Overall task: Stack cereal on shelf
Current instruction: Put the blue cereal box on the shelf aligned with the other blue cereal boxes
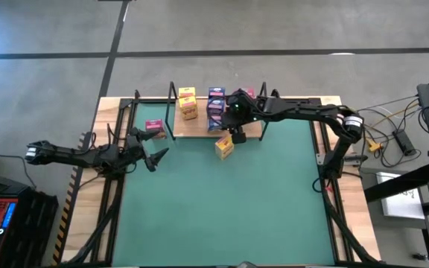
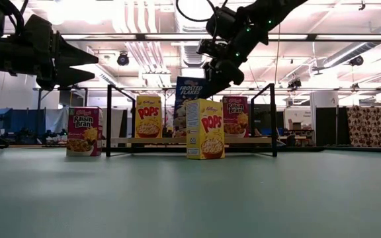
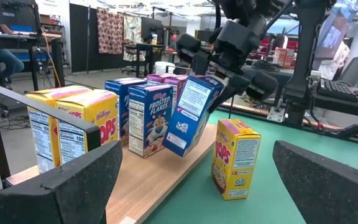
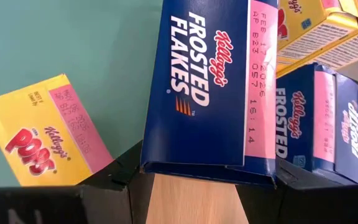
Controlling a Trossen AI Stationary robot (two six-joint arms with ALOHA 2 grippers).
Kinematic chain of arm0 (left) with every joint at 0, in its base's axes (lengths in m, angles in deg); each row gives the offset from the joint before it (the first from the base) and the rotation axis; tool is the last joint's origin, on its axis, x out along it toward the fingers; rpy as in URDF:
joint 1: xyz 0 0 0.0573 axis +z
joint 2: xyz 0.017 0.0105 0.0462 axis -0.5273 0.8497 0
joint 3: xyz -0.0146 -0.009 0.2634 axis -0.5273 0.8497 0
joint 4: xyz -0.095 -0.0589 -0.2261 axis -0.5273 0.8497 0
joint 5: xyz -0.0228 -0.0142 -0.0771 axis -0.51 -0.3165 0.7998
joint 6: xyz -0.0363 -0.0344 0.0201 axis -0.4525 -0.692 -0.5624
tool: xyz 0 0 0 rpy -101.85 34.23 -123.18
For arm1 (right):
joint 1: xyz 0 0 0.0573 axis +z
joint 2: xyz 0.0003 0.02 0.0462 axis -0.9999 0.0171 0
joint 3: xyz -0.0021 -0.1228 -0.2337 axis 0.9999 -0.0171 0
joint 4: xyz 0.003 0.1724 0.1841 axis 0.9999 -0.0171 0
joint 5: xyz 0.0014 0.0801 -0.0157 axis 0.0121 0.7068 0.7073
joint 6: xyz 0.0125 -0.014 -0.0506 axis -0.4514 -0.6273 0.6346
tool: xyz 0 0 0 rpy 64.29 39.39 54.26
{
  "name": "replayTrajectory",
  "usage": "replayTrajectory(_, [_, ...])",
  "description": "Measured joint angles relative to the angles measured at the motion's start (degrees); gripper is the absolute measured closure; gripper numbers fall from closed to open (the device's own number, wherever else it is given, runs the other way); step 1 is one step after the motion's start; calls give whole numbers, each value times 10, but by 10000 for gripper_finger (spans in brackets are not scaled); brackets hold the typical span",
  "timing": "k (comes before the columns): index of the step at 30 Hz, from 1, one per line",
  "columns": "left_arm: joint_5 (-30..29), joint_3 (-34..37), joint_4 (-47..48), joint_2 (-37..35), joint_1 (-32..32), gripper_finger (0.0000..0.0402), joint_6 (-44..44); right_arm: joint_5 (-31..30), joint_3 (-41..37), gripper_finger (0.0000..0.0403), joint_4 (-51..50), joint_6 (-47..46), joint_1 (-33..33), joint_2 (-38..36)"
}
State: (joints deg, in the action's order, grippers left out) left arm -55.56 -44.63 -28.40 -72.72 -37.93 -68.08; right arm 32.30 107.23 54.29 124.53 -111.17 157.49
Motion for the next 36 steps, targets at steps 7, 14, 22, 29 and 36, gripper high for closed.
replayTrajectory(7, [0,0,0,1,0,2,0,1,0,225,1,0,0,10])
replayTrajectory(14, [0,0,0,1,0,2,0,3,0,225,1,-5,-5,13])
replayTrajectory(22, [0,0,0,1,0,2,0,3,0,225,-17,-9,-9,13])
replayTrajectory(29, [0,0,0,1,0,2,0,18,0,225,-7,-6,-9,19])
replayTrajectory(36, [0,0,0,1,0,2,0,19,1,225,-7,-5,-11,29])
